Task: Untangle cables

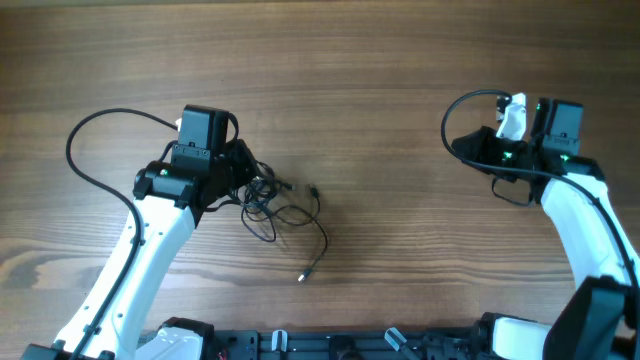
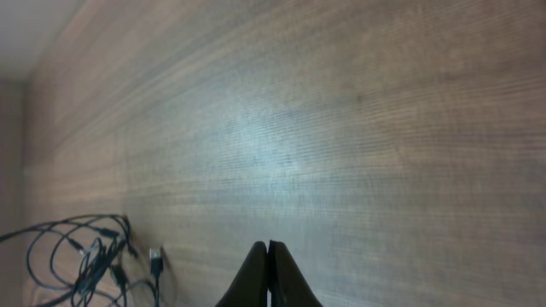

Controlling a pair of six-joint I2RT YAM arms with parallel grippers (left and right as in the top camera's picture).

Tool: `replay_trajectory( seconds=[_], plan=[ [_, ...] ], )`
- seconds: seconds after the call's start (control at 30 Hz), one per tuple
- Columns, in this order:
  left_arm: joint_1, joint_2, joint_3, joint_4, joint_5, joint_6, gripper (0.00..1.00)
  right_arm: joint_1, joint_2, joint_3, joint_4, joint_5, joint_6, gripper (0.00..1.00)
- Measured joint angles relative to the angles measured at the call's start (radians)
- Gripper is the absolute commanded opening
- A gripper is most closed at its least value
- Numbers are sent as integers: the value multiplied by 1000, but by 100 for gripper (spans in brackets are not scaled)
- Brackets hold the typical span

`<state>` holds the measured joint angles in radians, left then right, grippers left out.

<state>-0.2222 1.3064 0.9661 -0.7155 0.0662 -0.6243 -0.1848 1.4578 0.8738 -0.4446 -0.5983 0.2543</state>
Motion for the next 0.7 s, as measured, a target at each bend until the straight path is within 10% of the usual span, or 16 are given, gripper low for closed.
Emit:
replay_trajectory(
  seconds=[0.2, 0.33, 0.43, 0.63, 0.7],
  plan=[
    [0, 0, 0, 1, -73, -3, 4, 0, -38, 0, -90, 47, -3, 12],
    [0, 0, -2, 45, -39, 15, 4, 5, -38, 0, -102, -51, -56, 47],
    [3, 3, -3, 183, 259, 228, 4, 97, -38, 0, -98, -226, -147, 80],
    [1, 3, -3, 173, 675, 592, 5, 341, -38, 0, 18, -295, -226, 80],
    [1, 3, -3, 161, 695, 631, 27, 387, -38, 0, 53, -257, -195, 82]
  ],
)
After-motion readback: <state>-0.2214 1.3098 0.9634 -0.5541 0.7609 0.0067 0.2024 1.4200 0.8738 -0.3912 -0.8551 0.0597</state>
